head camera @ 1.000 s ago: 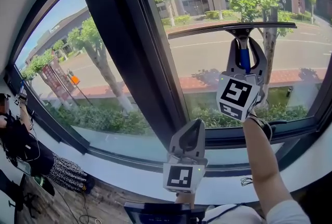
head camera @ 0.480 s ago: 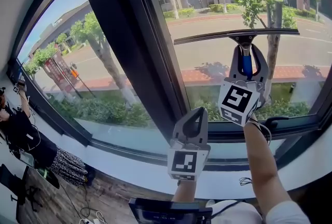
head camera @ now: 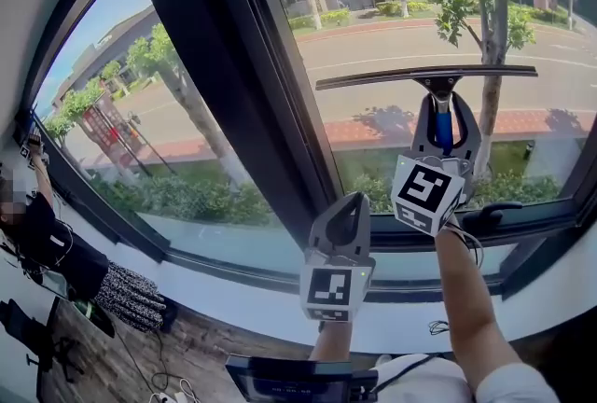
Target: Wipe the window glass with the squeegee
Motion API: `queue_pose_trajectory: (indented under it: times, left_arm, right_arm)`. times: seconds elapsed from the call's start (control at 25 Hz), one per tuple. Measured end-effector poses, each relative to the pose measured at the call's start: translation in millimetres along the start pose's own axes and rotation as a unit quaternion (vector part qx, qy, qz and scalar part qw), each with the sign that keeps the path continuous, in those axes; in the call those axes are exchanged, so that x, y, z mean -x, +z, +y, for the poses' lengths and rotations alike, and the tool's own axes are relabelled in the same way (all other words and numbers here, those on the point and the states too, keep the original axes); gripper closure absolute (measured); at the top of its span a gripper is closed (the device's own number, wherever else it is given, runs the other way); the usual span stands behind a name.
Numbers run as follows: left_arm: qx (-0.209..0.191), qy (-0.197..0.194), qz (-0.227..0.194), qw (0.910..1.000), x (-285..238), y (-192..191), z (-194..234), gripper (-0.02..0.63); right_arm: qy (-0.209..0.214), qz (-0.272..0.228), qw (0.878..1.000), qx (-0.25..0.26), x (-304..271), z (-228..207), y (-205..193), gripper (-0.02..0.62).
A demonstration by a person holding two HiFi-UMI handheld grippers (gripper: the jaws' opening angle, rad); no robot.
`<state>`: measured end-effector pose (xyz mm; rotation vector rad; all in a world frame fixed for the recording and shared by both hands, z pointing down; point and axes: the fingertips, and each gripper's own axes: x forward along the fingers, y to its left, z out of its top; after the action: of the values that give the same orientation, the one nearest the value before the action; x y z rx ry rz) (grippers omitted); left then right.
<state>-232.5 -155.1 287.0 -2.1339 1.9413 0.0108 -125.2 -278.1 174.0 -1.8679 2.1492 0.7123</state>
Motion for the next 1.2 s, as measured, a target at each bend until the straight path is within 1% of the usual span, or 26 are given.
queue_pose_trajectory:
  times: [0.44, 0.72, 0.96, 1.2]
  left_arm:
    - [0.010, -0.005, 0.022, 0.9997, 1.5, -27.7, -0.7, 0.604]
    - [-0.001, -0.014, 0.039, 0.9991, 3.0, -37.7, -6.6, 0.604]
    - [0.003, -0.012, 0.053, 0.9985, 1.3, -47.1, -7.4, 0.604]
    - [0.005, -0.008, 0.056, 0.9984, 7.8, -52.9, -3.4, 0.604]
  right_arm:
    - [0.010, 0.029, 1.000, 0.001, 17.5, 11.9, -38.0, 0.446]
    - [0.016, 0.056, 0.998, -0.003, 30.8, 15.2, -59.2, 0.446]
    - [0.019, 0.082, 0.996, -0.004, 40.6, 17.5, -78.4, 0.446]
    - [0.026, 0.103, 0.994, 0.000, 55.7, 28.4, -97.2, 0.446]
